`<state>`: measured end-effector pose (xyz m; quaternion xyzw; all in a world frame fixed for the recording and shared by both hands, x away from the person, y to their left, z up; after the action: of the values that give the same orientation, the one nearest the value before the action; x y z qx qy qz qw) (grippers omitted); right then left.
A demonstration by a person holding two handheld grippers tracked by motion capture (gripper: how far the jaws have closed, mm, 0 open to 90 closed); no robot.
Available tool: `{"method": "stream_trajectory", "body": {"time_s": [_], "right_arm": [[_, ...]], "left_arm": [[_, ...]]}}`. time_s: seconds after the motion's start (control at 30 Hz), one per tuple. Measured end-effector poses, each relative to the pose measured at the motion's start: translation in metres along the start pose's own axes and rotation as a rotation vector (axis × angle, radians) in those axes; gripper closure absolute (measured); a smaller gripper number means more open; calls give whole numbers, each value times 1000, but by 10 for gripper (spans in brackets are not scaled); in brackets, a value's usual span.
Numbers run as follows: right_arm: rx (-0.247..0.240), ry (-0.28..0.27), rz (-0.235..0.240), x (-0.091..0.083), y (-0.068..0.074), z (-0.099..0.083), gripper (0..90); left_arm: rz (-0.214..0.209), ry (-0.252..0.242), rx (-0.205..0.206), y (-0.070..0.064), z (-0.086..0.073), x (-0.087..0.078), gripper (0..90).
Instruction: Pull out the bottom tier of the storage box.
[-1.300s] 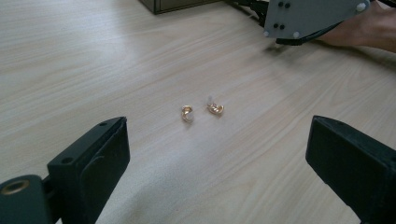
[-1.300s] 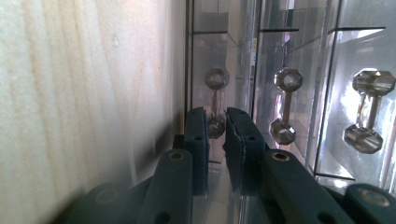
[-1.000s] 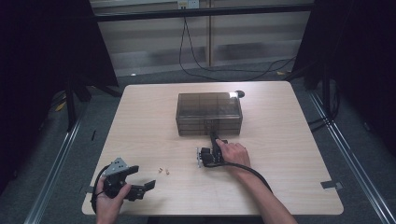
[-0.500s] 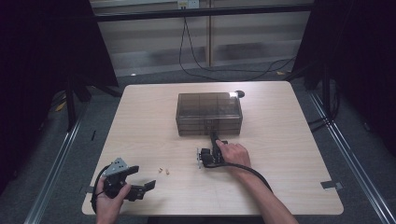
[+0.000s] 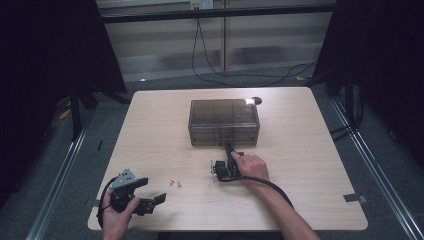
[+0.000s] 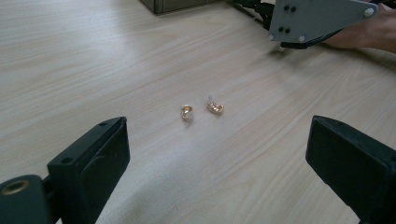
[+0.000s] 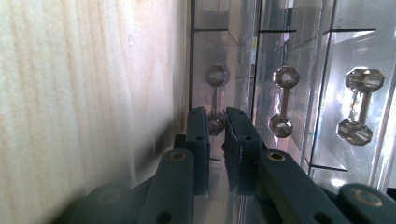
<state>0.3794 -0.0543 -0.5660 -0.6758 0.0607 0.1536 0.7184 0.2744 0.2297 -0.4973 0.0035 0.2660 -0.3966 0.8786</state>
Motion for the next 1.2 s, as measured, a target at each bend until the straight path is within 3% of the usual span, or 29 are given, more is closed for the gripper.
{"method": "stream_trajectory", "body": {"time_s": [0.43, 1.2], "right_arm": [[-7, -17, 0, -4, 1, 0, 809], [29, -36, 14, -11, 2, 0, 807]], "left_arm": [[0, 1, 0, 0, 0, 0, 64], [-4, 4, -2, 0, -1, 0, 63]]}}
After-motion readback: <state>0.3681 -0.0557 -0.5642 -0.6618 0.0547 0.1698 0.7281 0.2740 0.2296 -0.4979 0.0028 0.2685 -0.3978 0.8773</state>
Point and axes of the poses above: each handheld gripper's, and its own axes: x roughly forward along the jaws, z roughly out of its top, y roughly to its left, the point moved 5 cm from there along x, roughly forward along the jaws, and after that the axes turned 8 degrees about -y, right-handed, at the moved point
